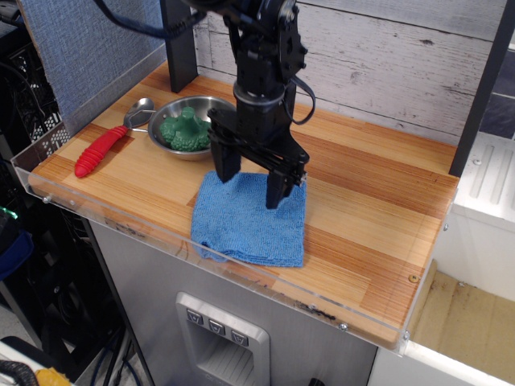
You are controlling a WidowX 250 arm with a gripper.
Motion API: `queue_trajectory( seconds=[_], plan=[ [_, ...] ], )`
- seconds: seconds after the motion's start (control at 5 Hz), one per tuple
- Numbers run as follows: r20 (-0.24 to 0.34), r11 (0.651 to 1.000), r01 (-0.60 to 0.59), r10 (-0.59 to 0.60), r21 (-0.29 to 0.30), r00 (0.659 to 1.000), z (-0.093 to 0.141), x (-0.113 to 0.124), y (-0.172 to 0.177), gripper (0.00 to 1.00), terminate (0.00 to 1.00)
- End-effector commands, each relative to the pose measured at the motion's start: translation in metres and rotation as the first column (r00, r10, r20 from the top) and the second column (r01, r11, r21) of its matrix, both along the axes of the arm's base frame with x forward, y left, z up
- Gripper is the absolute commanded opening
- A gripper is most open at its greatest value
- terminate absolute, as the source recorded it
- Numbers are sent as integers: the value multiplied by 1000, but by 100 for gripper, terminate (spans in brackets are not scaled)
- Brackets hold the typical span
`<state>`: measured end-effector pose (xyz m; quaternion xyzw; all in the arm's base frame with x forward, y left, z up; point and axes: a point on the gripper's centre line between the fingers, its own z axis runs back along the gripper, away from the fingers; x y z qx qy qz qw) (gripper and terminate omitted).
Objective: Move cloth towards top corner of the table
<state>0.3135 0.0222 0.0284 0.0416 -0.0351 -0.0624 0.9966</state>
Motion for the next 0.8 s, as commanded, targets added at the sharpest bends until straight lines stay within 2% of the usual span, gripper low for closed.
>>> queue_trajectory(
  seconds=[0.0,0.2,0.4,0.6],
  plan=[
    [14,997,37,-36,-61,999,2,5,-15,100,0],
    [-20,996,31,-33,-78,999,0,-4,-18,100,0],
    [-129,998,52,-56,-33,990,-20,-12,-13,100,0],
    [-200,991,102,-83,88,976,-24,-16,-8,100,0]
  ],
)
